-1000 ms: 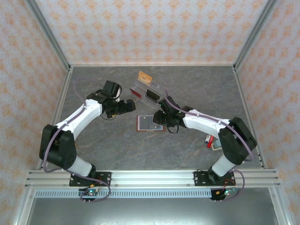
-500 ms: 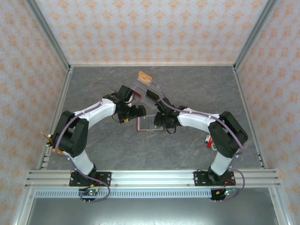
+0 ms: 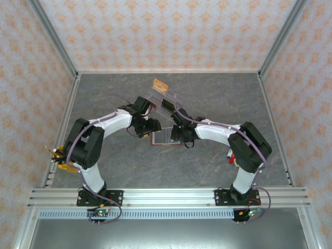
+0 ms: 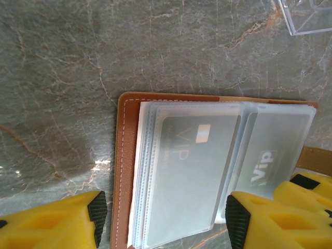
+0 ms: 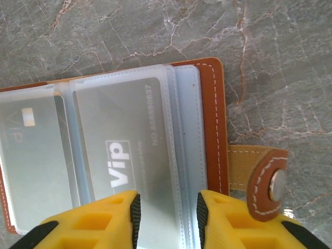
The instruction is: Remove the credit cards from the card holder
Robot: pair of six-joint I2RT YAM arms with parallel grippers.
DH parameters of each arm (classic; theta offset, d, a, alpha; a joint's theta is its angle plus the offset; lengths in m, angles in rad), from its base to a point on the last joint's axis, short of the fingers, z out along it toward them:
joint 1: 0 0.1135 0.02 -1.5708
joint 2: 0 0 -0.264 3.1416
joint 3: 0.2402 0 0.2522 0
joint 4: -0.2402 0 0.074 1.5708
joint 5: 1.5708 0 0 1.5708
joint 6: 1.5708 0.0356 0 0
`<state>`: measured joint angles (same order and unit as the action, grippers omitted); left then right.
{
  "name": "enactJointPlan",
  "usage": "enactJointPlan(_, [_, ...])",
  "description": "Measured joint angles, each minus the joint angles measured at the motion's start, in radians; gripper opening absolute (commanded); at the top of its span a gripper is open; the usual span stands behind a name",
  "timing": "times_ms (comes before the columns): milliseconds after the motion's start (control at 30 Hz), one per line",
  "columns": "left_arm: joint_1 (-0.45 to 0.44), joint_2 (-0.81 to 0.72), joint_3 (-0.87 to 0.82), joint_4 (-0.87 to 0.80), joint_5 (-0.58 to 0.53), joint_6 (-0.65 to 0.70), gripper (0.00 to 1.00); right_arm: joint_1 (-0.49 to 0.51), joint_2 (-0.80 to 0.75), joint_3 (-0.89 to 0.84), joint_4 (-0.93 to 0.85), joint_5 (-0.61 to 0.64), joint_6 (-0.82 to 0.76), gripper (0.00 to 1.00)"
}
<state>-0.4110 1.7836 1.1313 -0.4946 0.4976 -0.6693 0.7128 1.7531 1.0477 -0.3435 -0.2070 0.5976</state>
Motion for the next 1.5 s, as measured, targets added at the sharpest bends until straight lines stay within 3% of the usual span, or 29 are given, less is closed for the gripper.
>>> enactJointPlan(367, [-0.002,0.041,-0.001,0.013,0.019,-0.012,0.40,0.000,0.000,0.000,0.013,-0.038,-0.008,0.28])
enactJointPlan(600, [-0.002,0.041,-0.002,0.014,0.019,-0.012,0.31,0.000,-0.011,0.000,0.047,-0.082,-0.007,0.28])
enactJointPlan(1500, [0.015,0.023,-0.019,0.005,-0.008,0.008,0.27,-0.003,0.006,0.000,0.278,-0.301,0.058,0.35])
